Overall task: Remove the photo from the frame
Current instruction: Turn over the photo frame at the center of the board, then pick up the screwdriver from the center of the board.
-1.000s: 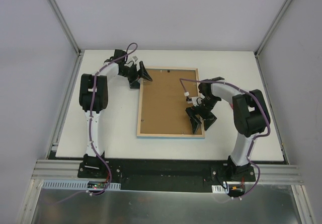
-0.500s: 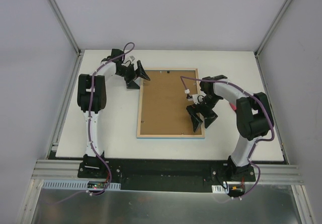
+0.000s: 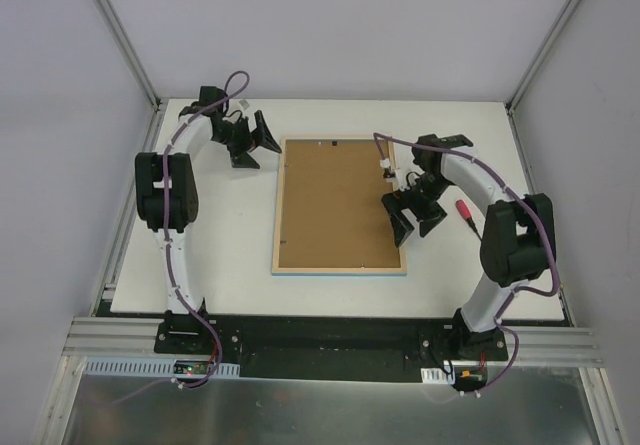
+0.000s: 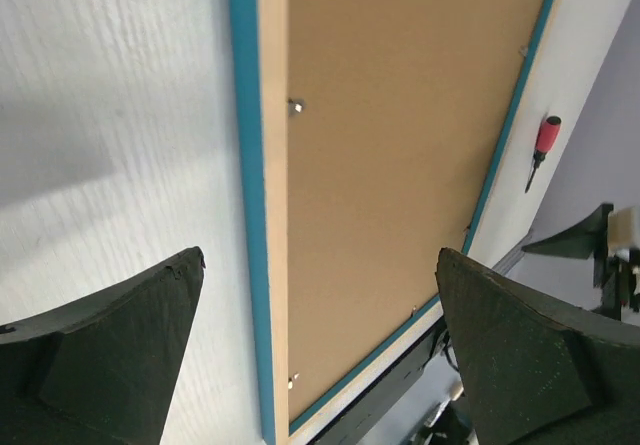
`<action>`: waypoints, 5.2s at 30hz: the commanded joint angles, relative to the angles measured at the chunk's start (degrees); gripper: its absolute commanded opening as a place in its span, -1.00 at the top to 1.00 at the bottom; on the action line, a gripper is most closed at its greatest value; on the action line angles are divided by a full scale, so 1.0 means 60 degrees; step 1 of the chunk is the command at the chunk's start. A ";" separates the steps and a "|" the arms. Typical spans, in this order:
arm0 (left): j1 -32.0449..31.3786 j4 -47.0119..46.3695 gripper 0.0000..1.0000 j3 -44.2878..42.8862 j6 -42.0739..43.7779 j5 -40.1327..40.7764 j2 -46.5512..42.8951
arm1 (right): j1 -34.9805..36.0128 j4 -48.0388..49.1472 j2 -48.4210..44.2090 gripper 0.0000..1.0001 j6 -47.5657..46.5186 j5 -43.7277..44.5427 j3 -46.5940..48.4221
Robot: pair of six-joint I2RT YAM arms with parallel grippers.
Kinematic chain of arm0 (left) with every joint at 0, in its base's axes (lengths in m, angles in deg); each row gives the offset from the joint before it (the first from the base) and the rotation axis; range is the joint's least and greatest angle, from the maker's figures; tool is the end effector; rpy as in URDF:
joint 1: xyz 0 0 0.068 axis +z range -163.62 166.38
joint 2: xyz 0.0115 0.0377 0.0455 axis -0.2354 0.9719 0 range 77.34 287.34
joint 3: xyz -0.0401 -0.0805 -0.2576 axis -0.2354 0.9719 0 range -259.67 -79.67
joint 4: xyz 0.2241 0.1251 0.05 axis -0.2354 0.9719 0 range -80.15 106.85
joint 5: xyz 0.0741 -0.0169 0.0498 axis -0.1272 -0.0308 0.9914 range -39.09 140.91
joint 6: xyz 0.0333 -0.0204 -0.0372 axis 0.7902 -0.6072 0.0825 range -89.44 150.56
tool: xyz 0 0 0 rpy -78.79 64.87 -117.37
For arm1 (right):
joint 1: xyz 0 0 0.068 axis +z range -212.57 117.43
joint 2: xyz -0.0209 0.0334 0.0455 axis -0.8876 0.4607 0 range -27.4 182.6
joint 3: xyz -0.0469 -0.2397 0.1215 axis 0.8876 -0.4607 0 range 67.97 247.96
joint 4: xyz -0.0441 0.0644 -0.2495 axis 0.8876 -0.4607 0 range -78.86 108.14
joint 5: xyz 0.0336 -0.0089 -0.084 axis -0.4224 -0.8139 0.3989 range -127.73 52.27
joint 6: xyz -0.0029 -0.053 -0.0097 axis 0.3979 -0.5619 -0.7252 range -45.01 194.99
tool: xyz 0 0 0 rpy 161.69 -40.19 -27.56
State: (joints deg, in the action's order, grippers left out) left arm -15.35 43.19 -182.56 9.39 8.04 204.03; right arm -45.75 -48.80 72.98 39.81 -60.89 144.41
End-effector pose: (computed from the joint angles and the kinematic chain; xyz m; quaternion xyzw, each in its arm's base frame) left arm 0.4796 -0.0387 0.1971 -0.0488 0.8974 -0.3959 0.1884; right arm 0.2967 0.1043 0.2218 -0.4280 0.8812 0.1994 0.0246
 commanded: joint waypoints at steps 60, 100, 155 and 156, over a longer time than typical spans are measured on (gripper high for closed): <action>-0.0018 0.0800 -0.98 0.8828 0.6985 0.0261 -1.2400 | -0.3447 0.1474 0.3807 -0.16 -0.0231 0.4694 0.2830; -0.3942 0.0302 -0.98 0.1172 0.5434 -0.0441 -0.5373 | -0.3448 0.5742 -0.1625 0.99 0.6530 -0.3389 0.2366; -0.6449 0.0273 1.00 -0.1763 0.4920 -0.1247 -0.2248 | -0.2497 0.9721 -0.3635 -0.03 0.9731 -0.6072 -0.1814; -0.6449 0.0273 1.00 -0.1748 0.4934 -0.1379 -0.2277 | -0.2365 0.9489 -0.3547 -0.03 0.9527 -0.6043 -0.1697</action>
State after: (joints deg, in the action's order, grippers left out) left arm -53.45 45.91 -193.16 36.25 3.34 195.59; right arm -62.95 12.54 51.18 102.30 -93.28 130.51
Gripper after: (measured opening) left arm 0.019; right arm 0.512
